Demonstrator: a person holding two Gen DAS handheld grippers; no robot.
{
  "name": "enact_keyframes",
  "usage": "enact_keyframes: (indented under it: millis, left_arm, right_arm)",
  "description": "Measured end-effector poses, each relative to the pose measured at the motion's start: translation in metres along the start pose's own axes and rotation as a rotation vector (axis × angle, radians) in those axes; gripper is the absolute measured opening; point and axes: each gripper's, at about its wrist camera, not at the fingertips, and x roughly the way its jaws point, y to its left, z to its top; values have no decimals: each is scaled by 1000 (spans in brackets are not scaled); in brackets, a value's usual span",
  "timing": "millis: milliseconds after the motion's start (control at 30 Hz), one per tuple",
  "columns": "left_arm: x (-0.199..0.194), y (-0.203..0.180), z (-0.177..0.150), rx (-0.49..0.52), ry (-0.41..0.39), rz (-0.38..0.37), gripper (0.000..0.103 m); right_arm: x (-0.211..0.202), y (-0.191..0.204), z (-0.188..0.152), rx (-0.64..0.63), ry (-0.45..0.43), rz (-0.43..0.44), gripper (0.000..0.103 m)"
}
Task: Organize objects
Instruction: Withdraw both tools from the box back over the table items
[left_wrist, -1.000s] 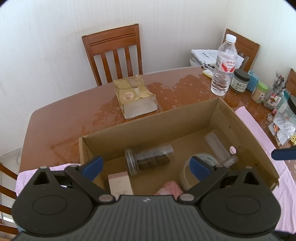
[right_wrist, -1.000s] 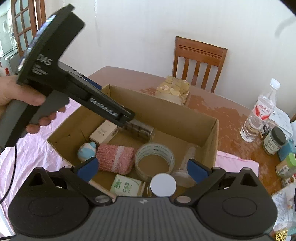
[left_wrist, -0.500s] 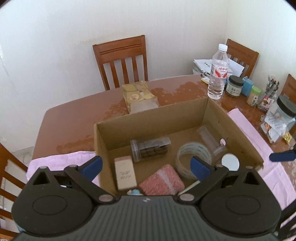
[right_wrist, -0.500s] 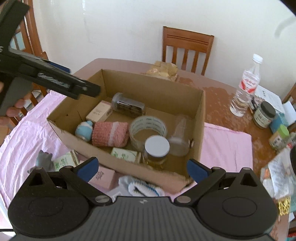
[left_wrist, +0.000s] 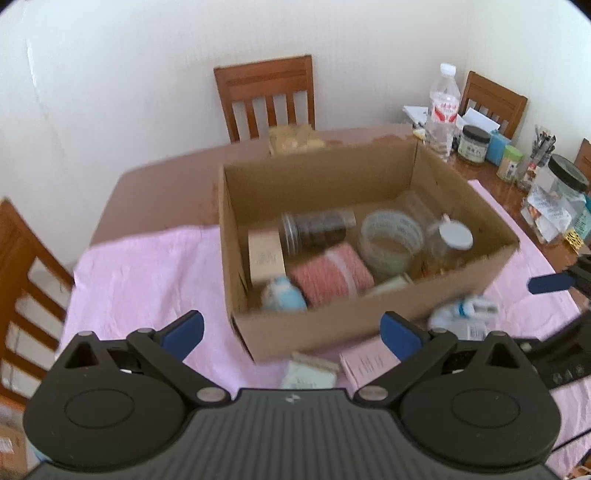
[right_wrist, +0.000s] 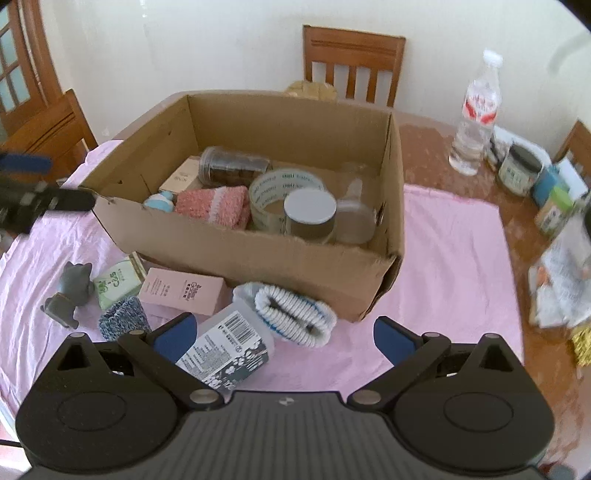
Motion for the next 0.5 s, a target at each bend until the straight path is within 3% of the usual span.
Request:
enact_keyframes:
  millis: [267, 500]
  left_arm:
    - [0, -1, -31, -56, 15, 50, 101]
    - [-2, 6, -42, -85, 36, 37, 101]
  right_arm:
    - [19, 15, 2, 15, 10, 0, 103]
    - [35, 24, -2, 7, 37, -35, 103]
